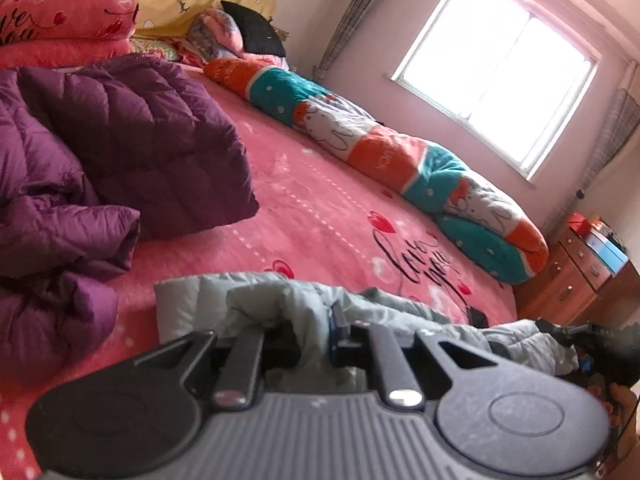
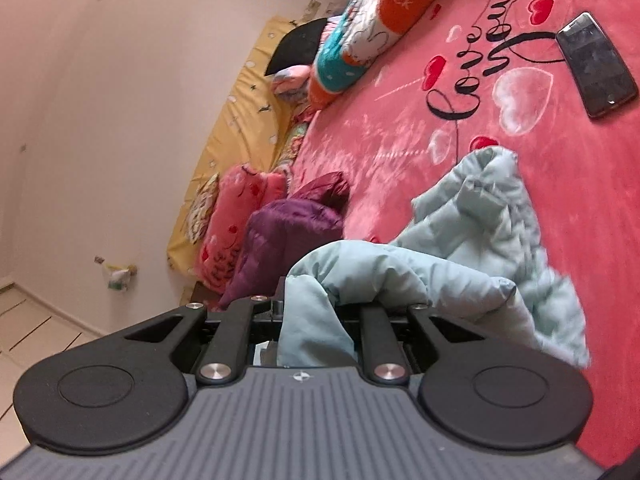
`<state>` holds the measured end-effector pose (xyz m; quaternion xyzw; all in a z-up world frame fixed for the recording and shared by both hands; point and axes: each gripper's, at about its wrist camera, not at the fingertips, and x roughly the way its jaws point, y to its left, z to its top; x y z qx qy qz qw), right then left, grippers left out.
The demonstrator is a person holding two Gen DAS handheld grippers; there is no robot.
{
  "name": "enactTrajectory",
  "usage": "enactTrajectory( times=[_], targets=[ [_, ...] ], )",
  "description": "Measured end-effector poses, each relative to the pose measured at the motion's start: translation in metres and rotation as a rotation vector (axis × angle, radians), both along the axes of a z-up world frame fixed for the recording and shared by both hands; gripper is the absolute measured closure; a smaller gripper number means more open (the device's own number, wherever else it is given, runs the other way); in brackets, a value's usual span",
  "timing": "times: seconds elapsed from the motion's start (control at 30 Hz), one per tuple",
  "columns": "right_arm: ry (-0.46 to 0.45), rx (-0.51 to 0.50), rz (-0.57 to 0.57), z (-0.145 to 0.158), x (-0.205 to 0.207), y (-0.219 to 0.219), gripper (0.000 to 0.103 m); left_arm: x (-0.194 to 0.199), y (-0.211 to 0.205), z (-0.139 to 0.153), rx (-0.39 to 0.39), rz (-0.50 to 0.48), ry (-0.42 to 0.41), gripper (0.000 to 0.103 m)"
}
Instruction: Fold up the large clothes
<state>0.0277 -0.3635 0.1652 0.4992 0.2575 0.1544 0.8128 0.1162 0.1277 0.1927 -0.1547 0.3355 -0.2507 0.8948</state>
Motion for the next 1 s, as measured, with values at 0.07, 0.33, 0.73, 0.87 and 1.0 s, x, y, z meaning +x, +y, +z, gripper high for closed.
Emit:
enactTrajectory(
  times=[0.07,0.33,0.73,0.87,1.0],
  targets=[
    [0.013,-0.010,-0.006,-0.004,0.008,-0.001,0.085,0.015,-0.004,-0.006,0.011,0.004,0.008,0.094],
    [0.078,-0.041,-0.018,-0.019,0.045,-0.007,0.085,0.057,-0.019,-0.038,0.049,0.028,0.054,0.094],
    [0.143,-0.093,-0.057,-0.028,0.059,-0.012,0.046,0.081,-0.030,-0.050,0.106,0.061,0.037,0.081],
    [0.122,-0.104,-0.077,-0.022,0.059,-0.013,0.034,0.080,-0.028,-0.036,0.121,0.084,-0.024,0.073],
    [0.097,-0.108,-0.111,-0.018,0.054,-0.018,0.022,0.078,-0.021,-0.021,0.136,0.125,-0.098,0.054]
  ],
)
